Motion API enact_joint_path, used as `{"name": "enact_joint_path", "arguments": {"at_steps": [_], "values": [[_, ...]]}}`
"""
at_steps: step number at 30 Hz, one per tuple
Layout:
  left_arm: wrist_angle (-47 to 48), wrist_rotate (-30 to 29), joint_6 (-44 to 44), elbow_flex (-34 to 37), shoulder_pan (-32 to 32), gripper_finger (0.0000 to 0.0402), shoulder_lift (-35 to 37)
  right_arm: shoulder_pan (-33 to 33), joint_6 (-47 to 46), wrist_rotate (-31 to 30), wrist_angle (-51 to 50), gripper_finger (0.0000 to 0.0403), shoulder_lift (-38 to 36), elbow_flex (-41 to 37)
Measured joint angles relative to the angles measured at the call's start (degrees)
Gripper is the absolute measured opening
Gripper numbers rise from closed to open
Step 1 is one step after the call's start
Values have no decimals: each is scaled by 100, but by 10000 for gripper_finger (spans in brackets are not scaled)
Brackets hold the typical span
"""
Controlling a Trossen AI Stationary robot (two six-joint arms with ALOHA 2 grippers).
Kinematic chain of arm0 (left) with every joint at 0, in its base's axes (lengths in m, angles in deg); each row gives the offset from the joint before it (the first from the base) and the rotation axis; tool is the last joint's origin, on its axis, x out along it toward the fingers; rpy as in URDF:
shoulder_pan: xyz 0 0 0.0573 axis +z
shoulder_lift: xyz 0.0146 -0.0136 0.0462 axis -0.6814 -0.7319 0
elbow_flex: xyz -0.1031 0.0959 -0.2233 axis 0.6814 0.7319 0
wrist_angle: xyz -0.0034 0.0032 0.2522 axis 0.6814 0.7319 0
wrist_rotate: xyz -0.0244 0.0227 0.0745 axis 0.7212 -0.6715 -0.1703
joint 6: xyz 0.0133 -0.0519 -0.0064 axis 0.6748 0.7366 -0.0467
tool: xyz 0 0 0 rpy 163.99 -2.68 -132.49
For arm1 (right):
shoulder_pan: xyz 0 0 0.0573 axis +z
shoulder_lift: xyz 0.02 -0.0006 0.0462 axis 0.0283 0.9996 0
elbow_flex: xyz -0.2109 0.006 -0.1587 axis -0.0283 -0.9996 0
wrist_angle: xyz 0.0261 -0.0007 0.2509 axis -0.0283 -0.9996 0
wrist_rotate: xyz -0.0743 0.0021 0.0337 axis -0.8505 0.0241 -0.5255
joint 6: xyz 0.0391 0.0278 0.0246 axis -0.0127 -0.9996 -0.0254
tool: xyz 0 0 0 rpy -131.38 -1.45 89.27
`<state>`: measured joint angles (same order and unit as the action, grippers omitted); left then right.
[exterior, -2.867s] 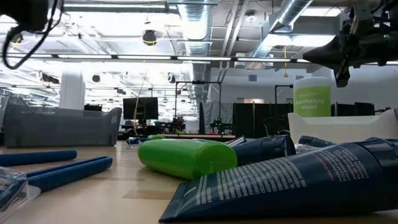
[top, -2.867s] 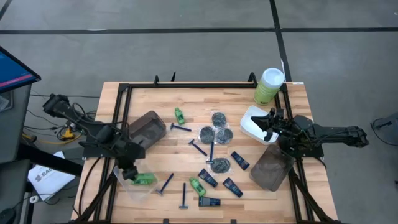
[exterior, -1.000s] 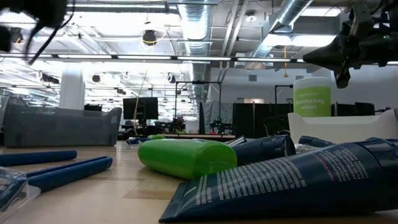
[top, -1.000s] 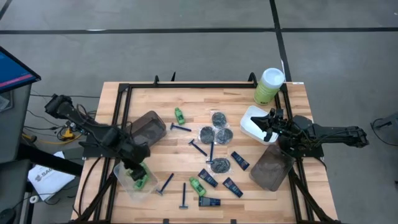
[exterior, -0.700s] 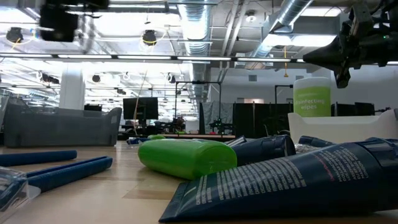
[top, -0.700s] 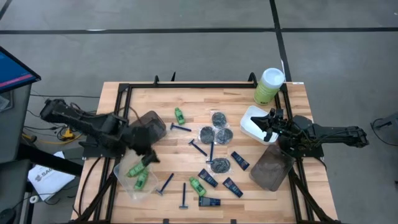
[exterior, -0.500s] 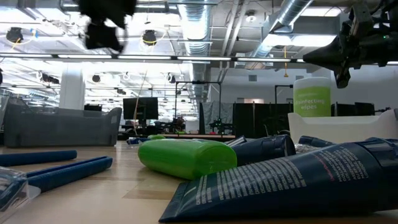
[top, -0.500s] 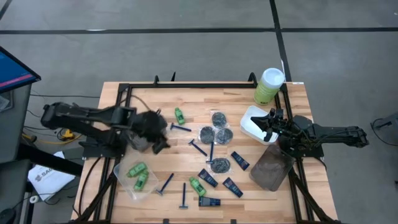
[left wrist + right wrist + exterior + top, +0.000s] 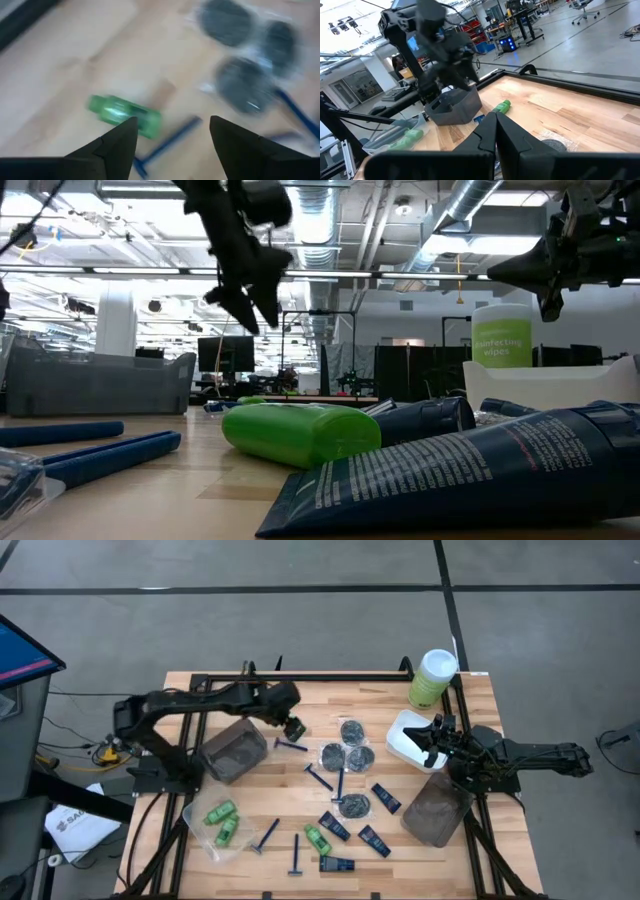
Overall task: Pick & Place Travel size toiletries
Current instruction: Put the green shampoo into the transparent bin
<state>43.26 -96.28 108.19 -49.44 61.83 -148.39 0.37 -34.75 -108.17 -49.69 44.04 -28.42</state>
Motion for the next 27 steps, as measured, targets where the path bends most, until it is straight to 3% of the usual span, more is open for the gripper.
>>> {"name": "enact_joint_path", "arguments": {"at_steps": [6, 10, 18, 27], "values": [[-39, -672, 903, -134, 357, 239, -729, -2, 0, 2, 0, 0, 1, 0], [-113, -1128, 2117, -134, 488, 242, -998, 0, 0, 2, 0, 0, 2, 0], [-241, -1160, 3513, -134, 697, 255, -1115, -2, 0, 2, 0, 0, 0, 0], [-252, -1158, 4048, -134, 745, 250, -1116, -2, 0, 2, 0, 0, 1, 0]]}}
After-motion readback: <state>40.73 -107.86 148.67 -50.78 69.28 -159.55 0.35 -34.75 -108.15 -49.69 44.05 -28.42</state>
